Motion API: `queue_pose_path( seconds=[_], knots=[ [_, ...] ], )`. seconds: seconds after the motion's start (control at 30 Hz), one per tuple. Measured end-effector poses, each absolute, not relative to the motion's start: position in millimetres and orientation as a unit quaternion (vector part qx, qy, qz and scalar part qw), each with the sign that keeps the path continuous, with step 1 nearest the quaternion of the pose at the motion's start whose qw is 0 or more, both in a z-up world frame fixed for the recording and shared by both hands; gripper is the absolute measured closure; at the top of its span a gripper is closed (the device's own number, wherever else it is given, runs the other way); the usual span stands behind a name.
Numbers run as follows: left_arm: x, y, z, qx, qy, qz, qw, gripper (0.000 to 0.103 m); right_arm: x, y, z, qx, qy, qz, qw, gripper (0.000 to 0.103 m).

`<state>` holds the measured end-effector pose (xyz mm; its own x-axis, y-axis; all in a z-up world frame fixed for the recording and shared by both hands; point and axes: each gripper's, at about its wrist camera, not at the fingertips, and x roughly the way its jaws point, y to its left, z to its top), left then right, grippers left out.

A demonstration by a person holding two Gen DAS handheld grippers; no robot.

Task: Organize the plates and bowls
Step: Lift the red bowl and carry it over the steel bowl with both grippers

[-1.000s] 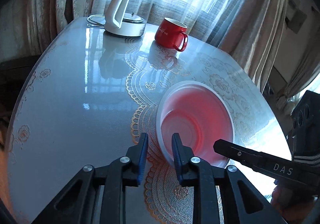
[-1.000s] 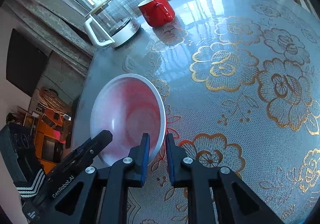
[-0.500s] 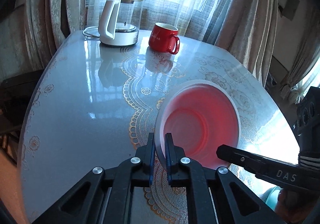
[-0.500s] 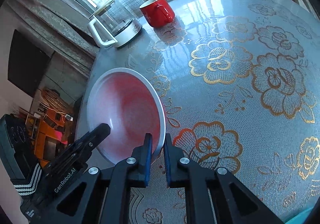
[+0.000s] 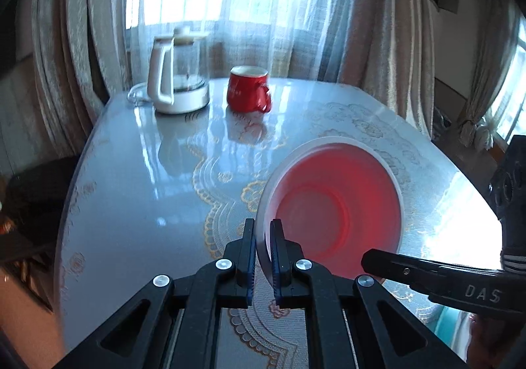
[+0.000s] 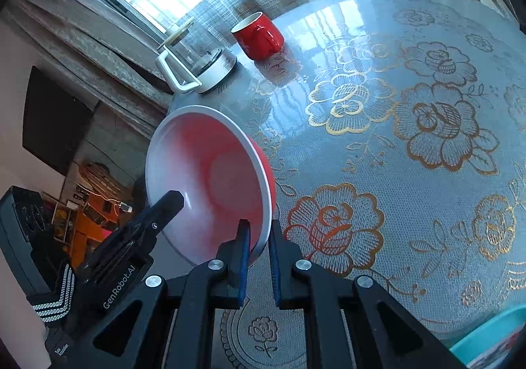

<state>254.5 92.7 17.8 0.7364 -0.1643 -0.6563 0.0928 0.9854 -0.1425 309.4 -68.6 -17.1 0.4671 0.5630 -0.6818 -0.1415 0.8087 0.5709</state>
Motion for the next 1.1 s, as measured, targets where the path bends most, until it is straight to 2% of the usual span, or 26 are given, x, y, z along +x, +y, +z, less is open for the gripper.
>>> queue_pose_path(
  seconds=[0.3,0.53,1.1],
  knots=[
    [213.6,74.9,48.9,-0.023,0.311,-0.066,0.948,0.095,278.0,-85.4,2.9,0.233,0.444,0.224,0.836,0.092],
    [167.0,72.5,60.6,-0.035,0.305,-0.069,0.949,0.095,240.6,-97.7,13.2,0.239,0.430,0.242,0.836,0.092],
    [87.0,49.4,52.1,-0.027,0.320,-0.051,0.946,0.093,163.0,-114.4,5.8,0.236,0.427,0.262,0.833,0.092]
  ],
)
